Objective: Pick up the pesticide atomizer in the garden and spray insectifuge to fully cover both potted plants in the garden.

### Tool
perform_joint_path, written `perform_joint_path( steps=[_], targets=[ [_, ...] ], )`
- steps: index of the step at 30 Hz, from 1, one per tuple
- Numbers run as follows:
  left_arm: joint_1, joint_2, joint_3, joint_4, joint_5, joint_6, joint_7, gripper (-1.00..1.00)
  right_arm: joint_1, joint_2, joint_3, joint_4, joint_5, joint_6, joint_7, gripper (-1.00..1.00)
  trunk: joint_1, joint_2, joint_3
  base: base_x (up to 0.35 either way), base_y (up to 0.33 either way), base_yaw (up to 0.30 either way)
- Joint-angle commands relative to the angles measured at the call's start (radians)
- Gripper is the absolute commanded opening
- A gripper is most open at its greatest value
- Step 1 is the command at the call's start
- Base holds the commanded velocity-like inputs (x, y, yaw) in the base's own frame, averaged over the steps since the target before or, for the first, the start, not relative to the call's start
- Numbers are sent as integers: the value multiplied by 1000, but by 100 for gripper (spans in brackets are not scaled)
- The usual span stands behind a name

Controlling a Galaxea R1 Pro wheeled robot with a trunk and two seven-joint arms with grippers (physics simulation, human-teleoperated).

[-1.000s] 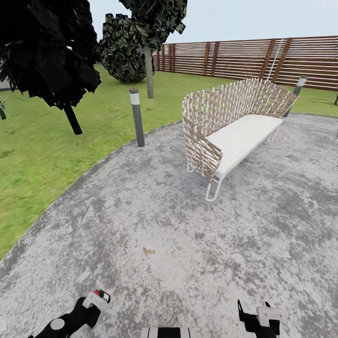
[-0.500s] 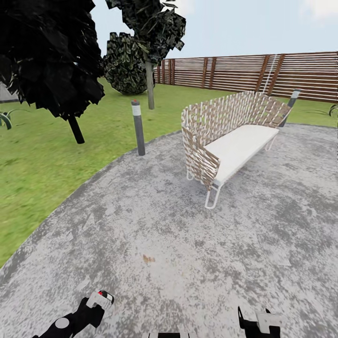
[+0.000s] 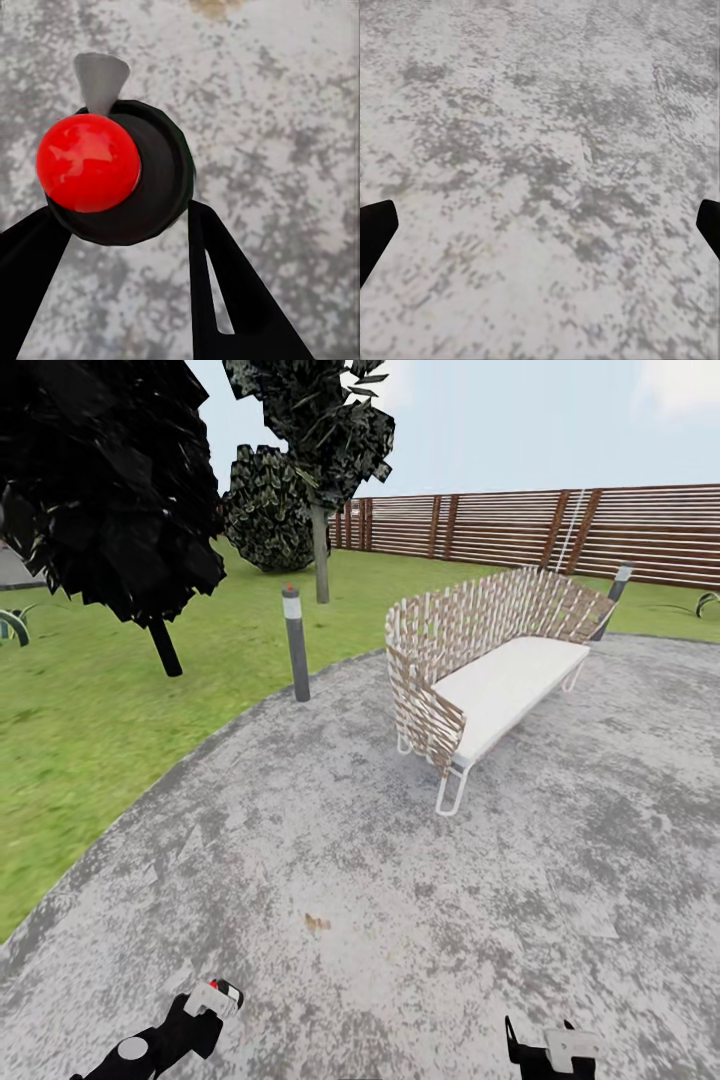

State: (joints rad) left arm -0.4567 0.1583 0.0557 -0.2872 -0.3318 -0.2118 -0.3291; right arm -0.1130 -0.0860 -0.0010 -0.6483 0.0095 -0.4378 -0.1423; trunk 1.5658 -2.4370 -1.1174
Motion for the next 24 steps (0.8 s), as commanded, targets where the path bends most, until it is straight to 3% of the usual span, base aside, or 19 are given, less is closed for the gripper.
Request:
perform_joint_path(
  steps=[1, 9, 20, 24],
  targets=[
    [0, 0, 6, 0, -9, -4, -2, -100, 0, 0, 1, 1, 1, -3, -3, 100, -4, 7, 2, 0, 0, 0],
    [1, 0, 6, 0, -9, -7, -1, -100, 0, 0, 1, 22, 1, -2, -3, 100, -35, 63, 28, 0, 0, 26],
    [4, -2, 5, 0, -8, -4, 0, -100, -1, 0, 0, 24, 0, -4, -4, 100, -35, 63, 28, 0, 0, 248],
    [-3, -2, 9, 0, 23, 26, 3, -100, -1, 0, 0, 23, 0, -4, -5, 100, -35, 63, 28, 0, 0, 276]
  ],
)
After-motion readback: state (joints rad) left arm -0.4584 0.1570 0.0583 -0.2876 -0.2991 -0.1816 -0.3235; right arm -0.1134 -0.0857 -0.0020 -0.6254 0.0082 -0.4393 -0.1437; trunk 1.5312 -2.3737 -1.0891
